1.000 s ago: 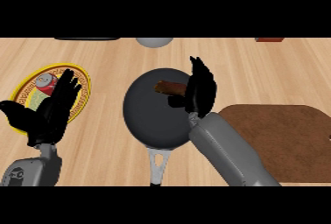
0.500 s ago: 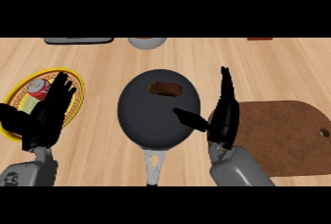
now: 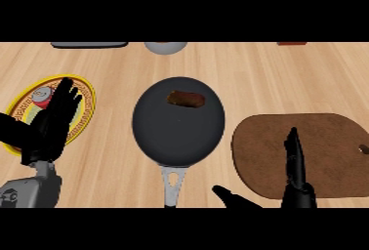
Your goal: Pick the sweet potato from the cutting board and place it in the pan
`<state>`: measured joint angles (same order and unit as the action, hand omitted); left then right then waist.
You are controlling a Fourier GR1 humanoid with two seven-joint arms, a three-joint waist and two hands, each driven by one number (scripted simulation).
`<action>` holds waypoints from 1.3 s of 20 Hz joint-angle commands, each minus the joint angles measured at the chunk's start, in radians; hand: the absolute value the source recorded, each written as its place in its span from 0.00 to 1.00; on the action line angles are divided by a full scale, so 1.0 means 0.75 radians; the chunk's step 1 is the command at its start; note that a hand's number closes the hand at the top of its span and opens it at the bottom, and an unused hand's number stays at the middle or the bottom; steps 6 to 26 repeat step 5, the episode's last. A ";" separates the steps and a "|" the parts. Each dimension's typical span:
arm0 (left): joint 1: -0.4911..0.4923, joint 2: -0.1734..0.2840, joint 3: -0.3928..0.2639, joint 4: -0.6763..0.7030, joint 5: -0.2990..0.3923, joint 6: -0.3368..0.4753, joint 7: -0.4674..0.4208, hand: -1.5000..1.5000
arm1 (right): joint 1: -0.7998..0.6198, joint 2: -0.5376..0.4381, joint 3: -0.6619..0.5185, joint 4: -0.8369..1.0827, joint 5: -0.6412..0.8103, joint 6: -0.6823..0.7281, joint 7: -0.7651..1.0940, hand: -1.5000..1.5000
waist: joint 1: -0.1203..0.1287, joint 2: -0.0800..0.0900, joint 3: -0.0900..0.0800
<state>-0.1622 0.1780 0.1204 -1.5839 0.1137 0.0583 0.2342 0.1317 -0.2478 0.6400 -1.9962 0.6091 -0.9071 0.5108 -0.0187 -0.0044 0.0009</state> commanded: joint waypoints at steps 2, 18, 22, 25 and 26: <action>-0.015 -0.018 -0.015 0.016 -0.025 -0.003 -0.024 0.50 | 0.192 -0.083 0.021 -0.103 -0.068 -0.044 -0.165 0.00 | 0.018 0.005 -0.001; 0.011 -0.045 -0.048 -0.017 -0.056 0.023 0.002 0.50 | 0.217 -0.159 -0.060 -0.093 -0.226 -0.054 -0.253 0.00 | 0.019 0.005 0.000; 0.011 -0.045 -0.048 -0.017 -0.056 0.023 0.002 0.50 | 0.217 -0.159 -0.060 -0.093 -0.226 -0.054 -0.253 0.00 | 0.019 0.005 0.000; 0.011 -0.045 -0.048 -0.017 -0.056 0.023 0.002 0.50 | 0.217 -0.159 -0.060 -0.093 -0.226 -0.054 -0.253 0.00 | 0.019 0.005 0.000; 0.011 -0.045 -0.048 -0.017 -0.056 0.023 0.002 0.50 | 0.217 -0.159 -0.060 -0.093 -0.226 -0.054 -0.253 0.00 | 0.019 0.005 0.000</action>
